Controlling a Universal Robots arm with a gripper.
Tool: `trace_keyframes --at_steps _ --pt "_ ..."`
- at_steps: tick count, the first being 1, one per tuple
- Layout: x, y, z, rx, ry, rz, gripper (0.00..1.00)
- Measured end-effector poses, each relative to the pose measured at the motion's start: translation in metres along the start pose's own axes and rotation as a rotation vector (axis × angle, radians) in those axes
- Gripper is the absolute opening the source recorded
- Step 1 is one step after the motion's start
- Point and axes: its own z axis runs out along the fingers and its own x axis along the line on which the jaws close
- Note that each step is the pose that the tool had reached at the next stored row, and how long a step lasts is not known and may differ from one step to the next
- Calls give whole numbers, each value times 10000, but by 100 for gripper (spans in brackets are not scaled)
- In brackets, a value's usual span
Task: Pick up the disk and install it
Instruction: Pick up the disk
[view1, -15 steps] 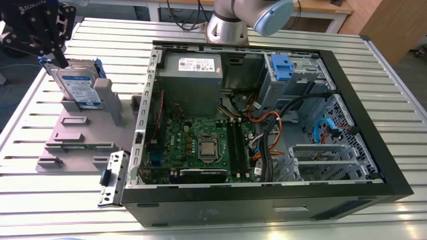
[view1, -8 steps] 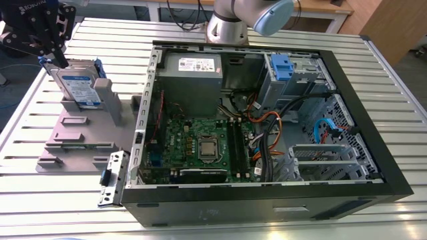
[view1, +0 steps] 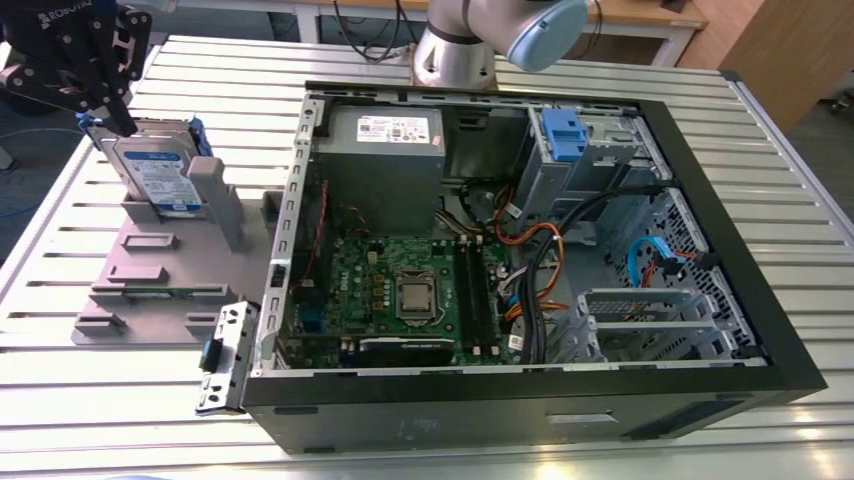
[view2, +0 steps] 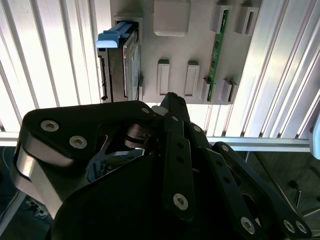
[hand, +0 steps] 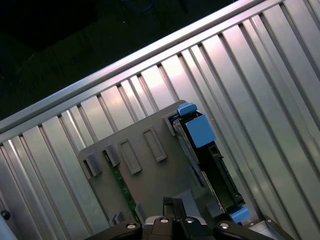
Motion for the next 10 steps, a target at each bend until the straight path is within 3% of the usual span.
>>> trace_keyframes --at_steps 10 --pt "0 0 0 3 4 -64 11"
